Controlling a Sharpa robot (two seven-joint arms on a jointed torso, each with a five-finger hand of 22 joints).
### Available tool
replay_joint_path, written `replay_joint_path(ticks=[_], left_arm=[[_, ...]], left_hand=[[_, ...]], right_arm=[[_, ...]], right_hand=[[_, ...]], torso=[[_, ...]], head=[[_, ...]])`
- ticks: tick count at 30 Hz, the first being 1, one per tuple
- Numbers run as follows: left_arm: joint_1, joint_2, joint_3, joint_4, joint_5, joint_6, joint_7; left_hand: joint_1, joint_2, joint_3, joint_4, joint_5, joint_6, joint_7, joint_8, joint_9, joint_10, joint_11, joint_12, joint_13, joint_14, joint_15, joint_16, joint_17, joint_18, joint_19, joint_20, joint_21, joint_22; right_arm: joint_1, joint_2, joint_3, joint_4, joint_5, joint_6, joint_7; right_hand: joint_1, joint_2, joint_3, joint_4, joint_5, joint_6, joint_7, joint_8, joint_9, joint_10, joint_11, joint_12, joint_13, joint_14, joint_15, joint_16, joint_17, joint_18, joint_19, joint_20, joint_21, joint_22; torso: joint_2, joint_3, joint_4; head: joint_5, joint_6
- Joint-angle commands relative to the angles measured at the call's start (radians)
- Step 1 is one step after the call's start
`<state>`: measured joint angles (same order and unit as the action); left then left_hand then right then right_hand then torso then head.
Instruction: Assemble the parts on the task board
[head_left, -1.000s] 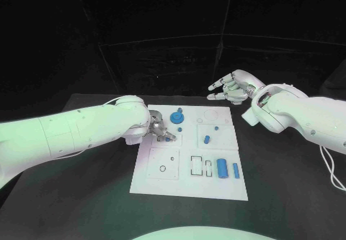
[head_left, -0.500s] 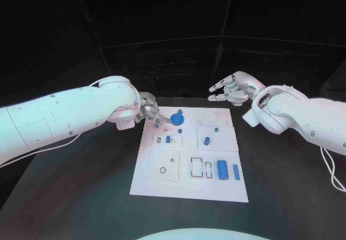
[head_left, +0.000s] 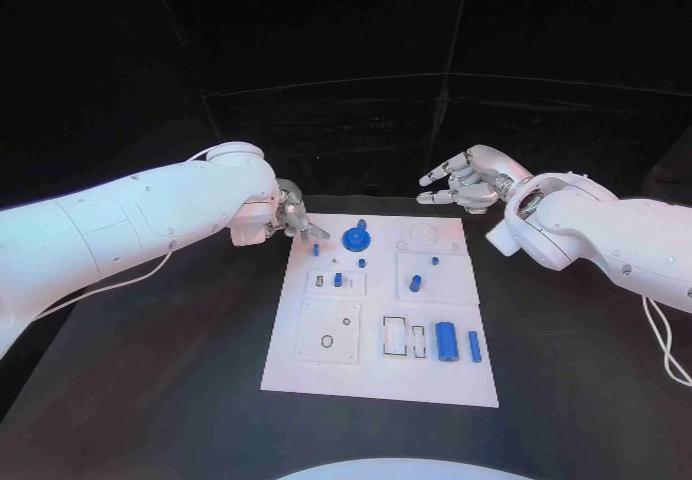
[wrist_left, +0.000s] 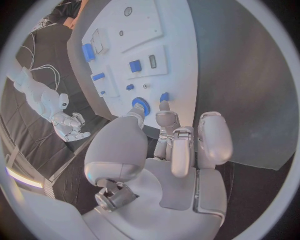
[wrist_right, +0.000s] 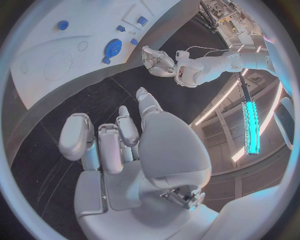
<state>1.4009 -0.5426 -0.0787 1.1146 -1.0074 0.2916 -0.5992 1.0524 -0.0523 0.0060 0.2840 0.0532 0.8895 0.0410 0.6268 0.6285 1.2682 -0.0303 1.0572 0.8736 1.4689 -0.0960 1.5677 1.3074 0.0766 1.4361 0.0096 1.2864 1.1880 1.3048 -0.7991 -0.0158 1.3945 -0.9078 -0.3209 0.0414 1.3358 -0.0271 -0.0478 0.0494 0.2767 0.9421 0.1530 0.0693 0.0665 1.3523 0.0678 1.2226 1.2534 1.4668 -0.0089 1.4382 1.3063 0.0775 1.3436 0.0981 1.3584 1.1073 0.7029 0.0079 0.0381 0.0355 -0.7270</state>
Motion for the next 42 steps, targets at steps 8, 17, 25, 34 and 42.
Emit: replay_joint_path(ticks=[8, 17, 25, 34, 42], left_arm=[[-0.02, 0.06, -0.006, -0.112, -0.024, 0.038, 0.045], [-0.035, 0.095, -0.007, -0.17, -0.039, 0.038, 0.079], [-0.037, 0.11, -0.007, -0.187, -0.042, 0.044, 0.095], [-0.04, 0.126, -0.007, -0.214, -0.042, 0.052, 0.099], [-0.044, 0.139, -0.007, -0.232, -0.045, 0.063, 0.099]], left_hand=[[0.008, 0.011, -0.008, -0.001, -0.005, 0.008, 0.003, -0.007, -0.003, -0.002, 0.003, -0.001, 0.0, 0.102, 0.007, 0.003, 0.263, 0.006, -0.001, 0.009, -0.004, 0.003], [0.008, 0.012, -0.01, 0.0, -0.005, 0.009, 0.003, -0.007, -0.004, -0.002, 0.003, -0.001, -0.001, 0.102, 0.007, 0.003, 0.263, 0.006, -0.001, 0.009, -0.004, 0.003], [0.017, 0.018, -0.015, -0.003, -0.005, 0.011, 0.003, -0.009, -0.007, -0.003, 0.003, -0.001, -0.002, 0.102, 0.007, 0.003, 0.263, 0.006, 0.0, 0.009, -0.004, 0.004], [0.05, 0.032, -0.027, -0.014, -0.005, 0.016, 0.004, -0.014, -0.014, -0.004, 0.004, -0.001, -0.004, 0.102, 0.008, 0.003, 0.263, 0.006, 0.0, 0.01, -0.005, 0.005], [0.07, 0.041, -0.033, -0.022, -0.005, 0.019, 0.004, -0.016, -0.018, -0.005, 0.004, -0.001, -0.006, 0.102, 0.008, 0.003, 0.263, 0.006, 0.0, 0.011, -0.005, 0.006]], right_arm=[[0.002, 0.006, 0.001, 0.0, -0.006, 0.009, 0.005], [0.002, 0.008, 0.001, -0.002, -0.006, 0.009, 0.005], [0.002, 0.009, 0.001, -0.003, -0.006, 0.009, 0.005], [0.002, 0.011, 0.001, -0.003, -0.006, 0.01, 0.005], [0.002, 0.012, 0.001, -0.002, -0.006, 0.01, 0.006]], right_hand=[[-0.003, 0.005, -0.006, 0.001, 0.005, 0.004, 0.002, 0.004, 0.001, -0.004, -0.002, -0.003, 0.0, 0.048, -0.003, -0.007, 0.001, 0.015, -0.004, -0.002, -0.004, -0.001], [-0.003, 0.005, -0.006, 0.001, 0.005, 0.004, 0.002, 0.004, 0.001, -0.004, -0.002, -0.003, 0.0, 0.048, -0.003, -0.007, 0.001, 0.015, -0.004, -0.002, -0.004, -0.001], [-0.003, 0.005, -0.006, 0.001, 0.005, 0.004, 0.002, 0.004, 0.001, -0.004, -0.002, -0.003, 0.0, 0.048, -0.003, -0.007, 0.001, 0.015, -0.004, -0.002, -0.004, -0.001], [-0.003, 0.005, -0.006, 0.001, 0.005, 0.004, 0.002, 0.004, 0.001, -0.004, -0.002, -0.003, 0.0, 0.048, -0.003, -0.007, 0.001, 0.015, -0.004, -0.002, -0.004, -0.001], [-0.003, 0.005, -0.006, 0.001, 0.005, 0.004, 0.002, 0.004, 0.001, -0.004, -0.002, -0.003, 0.0, 0.048, -0.003, -0.007, 0.001, 0.015, -0.004, -0.002, -0.004, -0.001]], torso=[[0.0, 0.0005, 0.0001], [-0.001, 0.0009, 0.0005], [-0.001, 0.0009, 0.0018], [-0.001, 0.0005, 0.0009], [-0.002, 0.0012, 0.0003]], head=[[-0.002, -0.001], [-0.004, -0.003], [-0.005, -0.005], [-0.004, -0.006], [-0.003, -0.007]])
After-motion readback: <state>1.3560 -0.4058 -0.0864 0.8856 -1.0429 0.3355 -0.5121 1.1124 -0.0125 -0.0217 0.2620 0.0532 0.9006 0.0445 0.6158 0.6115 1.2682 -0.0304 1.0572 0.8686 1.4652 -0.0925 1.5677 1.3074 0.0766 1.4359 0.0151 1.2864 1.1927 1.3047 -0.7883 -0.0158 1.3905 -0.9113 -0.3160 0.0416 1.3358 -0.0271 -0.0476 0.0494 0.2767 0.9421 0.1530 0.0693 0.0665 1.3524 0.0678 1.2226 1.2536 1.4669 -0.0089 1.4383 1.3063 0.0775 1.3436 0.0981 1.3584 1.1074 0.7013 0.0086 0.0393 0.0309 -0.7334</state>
